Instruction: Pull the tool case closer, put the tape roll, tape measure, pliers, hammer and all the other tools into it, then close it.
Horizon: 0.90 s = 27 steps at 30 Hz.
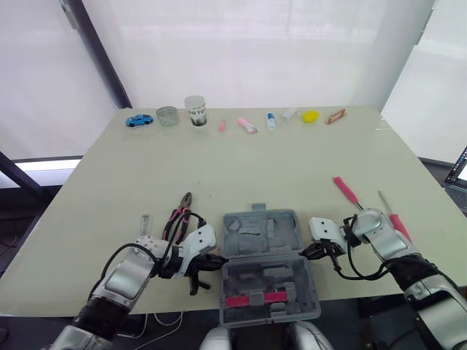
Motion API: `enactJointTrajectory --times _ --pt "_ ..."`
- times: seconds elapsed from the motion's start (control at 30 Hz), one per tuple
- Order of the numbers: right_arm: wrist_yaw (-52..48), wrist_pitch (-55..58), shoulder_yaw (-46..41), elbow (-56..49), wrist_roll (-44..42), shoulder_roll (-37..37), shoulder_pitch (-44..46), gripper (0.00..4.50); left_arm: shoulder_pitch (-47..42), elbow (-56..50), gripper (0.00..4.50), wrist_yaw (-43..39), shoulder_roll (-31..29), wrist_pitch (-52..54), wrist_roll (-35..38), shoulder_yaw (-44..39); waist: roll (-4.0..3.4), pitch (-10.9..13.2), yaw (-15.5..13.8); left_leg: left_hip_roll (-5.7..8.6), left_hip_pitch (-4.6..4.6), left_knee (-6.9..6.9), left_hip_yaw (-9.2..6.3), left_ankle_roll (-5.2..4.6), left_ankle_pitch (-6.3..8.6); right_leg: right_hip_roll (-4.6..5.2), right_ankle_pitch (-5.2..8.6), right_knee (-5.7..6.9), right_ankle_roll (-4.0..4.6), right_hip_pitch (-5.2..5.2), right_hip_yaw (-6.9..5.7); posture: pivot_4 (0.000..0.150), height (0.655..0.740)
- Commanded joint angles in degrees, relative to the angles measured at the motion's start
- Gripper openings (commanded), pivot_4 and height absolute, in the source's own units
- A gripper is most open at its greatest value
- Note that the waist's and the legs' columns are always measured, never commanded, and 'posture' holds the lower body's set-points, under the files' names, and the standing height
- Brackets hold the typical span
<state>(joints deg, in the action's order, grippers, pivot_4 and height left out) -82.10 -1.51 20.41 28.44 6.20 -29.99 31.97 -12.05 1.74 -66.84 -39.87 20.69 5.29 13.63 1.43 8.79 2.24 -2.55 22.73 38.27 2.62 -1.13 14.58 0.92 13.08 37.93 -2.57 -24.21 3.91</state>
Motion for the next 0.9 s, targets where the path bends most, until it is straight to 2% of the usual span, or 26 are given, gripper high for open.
enactJointTrajectory --times 0.03,0.9 --pt "-0.89 0.69 2.10 -0.23 0.30 -0.34 -1.69 0.02 1.75 -0.92 0.00 -1.15 -0.25 0.54 -0.38 2.86 0.00 0.00 -0.01 0.00 0.00 0.00 0.00 0.00 0.00 0.00 0.00 0.00 0.00 0.00 0.00 0.150 0.7400" --pt "0.28 1.73 1.60 1.04 -0.34 -0.82 -0.89 0.02 1.56 2.29 0.00 0.54 0.05 -2.22 -1.58 2.44 -0.01 -0.03 -0.04 0.01 -0.03 0.01 -0.01 -0.01 0.00 0.01 0.01 -0.01 0.00 0.04 0.00 0.150 0.7400"
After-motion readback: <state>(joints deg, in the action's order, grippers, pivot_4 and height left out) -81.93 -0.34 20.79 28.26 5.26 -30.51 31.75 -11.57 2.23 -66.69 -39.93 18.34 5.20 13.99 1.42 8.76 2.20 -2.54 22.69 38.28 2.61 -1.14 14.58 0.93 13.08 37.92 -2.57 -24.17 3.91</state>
